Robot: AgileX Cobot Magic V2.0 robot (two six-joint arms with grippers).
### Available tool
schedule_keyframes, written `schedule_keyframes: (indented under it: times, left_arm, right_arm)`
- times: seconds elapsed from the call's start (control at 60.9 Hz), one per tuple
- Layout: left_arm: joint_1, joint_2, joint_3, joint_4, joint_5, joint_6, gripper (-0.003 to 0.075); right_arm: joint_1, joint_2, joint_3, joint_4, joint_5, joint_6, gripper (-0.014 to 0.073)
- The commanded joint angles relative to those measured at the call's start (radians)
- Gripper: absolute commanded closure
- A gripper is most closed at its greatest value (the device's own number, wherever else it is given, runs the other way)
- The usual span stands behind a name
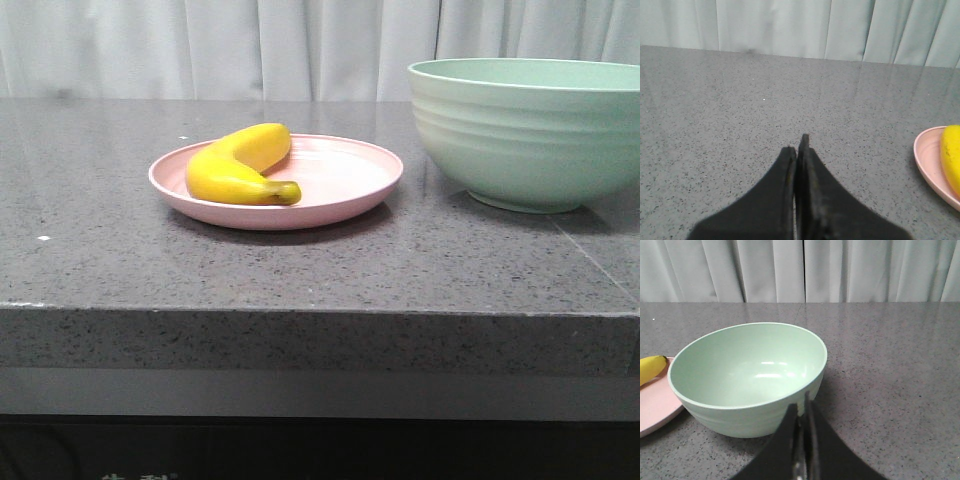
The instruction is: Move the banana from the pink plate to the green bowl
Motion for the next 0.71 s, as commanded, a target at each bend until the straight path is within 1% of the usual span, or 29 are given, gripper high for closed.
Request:
schedule_keyframes:
  times: [0.0,0.016,0.033,0.049,0.066,0.131,0.148,0.164,0.197,0.246,0.279,0.312,0.361,0.394,0.509,0.608,0.69]
  left_arm:
    - [-0.001,0.016,-0.039,-0.001,-0.107,-0.005,0.0603]
    - [-0.001,0.016,-0.039,-0.001,-0.11,-0.005,0.0541]
    - [-0.001,0.016,-0.039,-0.001,-0.11,-0.005,0.0505]
    - [-0.001,0.016,-0.039,-0.001,-0.11,-0.005,0.0447]
    - [-0.001,0.016,-0.039,-0.001,-0.11,-0.005,0.0405]
    - [-0.001,0.016,-0.039,-0.001,-0.113,-0.005,0.0213]
    - [-0.001,0.016,-0.039,-0.001,-0.113,-0.005,0.0185]
    - [-0.001,0.016,-0.039,-0.001,-0.113,-0.005,0.0149]
    - [-0.001,0.016,-0.039,-0.001,-0.111,-0.005,0.0102]
    - [-0.001,0.016,-0.039,-0.001,-0.112,-0.005,0.0087]
    - [-0.001,0.016,-0.039,-0.009,-0.112,-0.005,0.0091]
    - [-0.001,0.016,-0.039,-0.022,-0.109,-0.005,0.0092]
    - [-0.001,0.02,-0.048,-0.027,-0.082,-0.005,0.0092]
    - [-0.001,0.033,-0.065,-0.04,-0.037,-0.005,0.0092]
    - [-0.025,0.124,-0.183,-0.057,0.164,0.01,0.0092]
    - [-0.093,0.261,-0.32,-0.065,0.329,0.009,0.0092]
    - [-0.186,0.396,-0.444,-0.065,0.434,0.009,0.0092]
  right_arm:
    - [0.001,0.023,-0.04,-0.012,-0.062,-0.001,0.0622]
    - [0.001,0.023,-0.04,-0.015,-0.062,-0.001,0.06]
    - [0.001,0.023,-0.04,-0.02,-0.062,-0.001,0.0569]
    - [0.001,0.023,-0.04,-0.024,-0.062,-0.001,0.0543]
    - [0.001,0.023,-0.04,-0.028,-0.062,-0.001,0.0512]
    - [0.001,0.023,-0.04,-0.049,-0.062,-0.001,0.0312]
    - [0.001,0.023,-0.04,-0.054,-0.064,-0.001,0.0247]
    - [0.001,0.023,-0.04,-0.055,-0.064,-0.001,0.0204]
    - [0.001,0.023,-0.04,-0.055,-0.064,-0.001,0.0078]
    - [0.001,0.023,-0.04,-0.055,-0.064,-0.001,-0.001]
    - [0.001,0.023,-0.038,-0.055,-0.067,-0.001,-0.005]
    - [0.001,0.023,-0.037,-0.055,-0.069,-0.001,-0.0071]
    - [0.001,0.023,-0.037,-0.054,-0.07,-0.001,-0.0064]
    - [0.001,0.023,-0.037,-0.054,-0.072,-0.001,-0.0059]
    - [0.001,0.023,-0.037,-0.053,-0.073,-0.001,-0.0059]
    - [0.001,0.023,-0.037,-0.053,-0.088,-0.001,-0.0059]
    - [0.001,0.023,-0.037,-0.053,-0.096,-0.001,-0.0059]
